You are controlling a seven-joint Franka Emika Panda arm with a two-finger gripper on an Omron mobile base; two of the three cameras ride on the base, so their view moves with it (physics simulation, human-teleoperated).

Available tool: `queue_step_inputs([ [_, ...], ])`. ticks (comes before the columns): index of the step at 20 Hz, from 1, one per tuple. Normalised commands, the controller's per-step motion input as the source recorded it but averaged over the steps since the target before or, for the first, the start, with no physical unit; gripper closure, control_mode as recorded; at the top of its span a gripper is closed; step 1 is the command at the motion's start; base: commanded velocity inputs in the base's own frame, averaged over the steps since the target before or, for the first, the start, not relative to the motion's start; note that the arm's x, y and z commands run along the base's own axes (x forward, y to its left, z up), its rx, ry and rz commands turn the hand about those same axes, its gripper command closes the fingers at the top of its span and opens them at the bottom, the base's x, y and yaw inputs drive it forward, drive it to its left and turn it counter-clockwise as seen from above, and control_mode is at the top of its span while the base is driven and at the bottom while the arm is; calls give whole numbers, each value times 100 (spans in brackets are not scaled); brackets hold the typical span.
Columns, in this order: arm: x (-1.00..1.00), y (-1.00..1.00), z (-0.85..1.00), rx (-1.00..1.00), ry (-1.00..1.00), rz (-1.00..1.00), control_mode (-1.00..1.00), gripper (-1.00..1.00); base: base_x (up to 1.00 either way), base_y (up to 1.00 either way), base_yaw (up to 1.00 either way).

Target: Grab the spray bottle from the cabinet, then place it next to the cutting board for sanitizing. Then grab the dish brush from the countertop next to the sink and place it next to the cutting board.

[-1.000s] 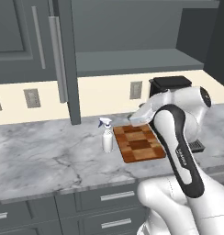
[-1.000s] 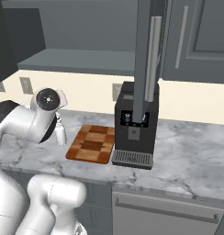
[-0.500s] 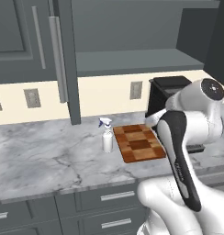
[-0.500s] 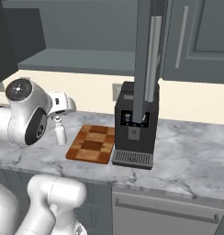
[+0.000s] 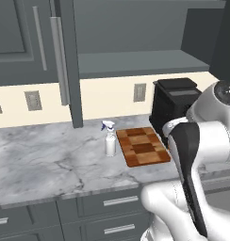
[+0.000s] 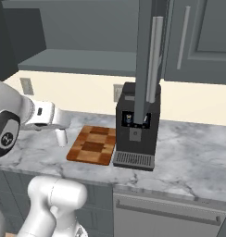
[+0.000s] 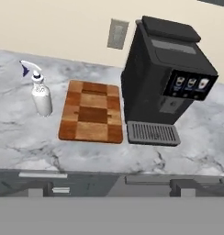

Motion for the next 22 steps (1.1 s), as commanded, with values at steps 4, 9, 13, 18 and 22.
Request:
queue_step_inputs([
  [4, -83, -9, 51, 8, -5, 1, -100, -100, 0, 0, 0],
  [9, -43, 3, 60, 8, -29, 9, -100, -100, 0, 0, 0],
  [13, -1, 13, 48, 0, -44, 4, -100, -100, 0, 0, 0],
  [18, -1, 8, 20, 0, -28, 0, -100, -100, 0, 0, 0],
  [22, -46, 0, 1, 4, 0, 0, -100, -100, 0, 0, 0],
])
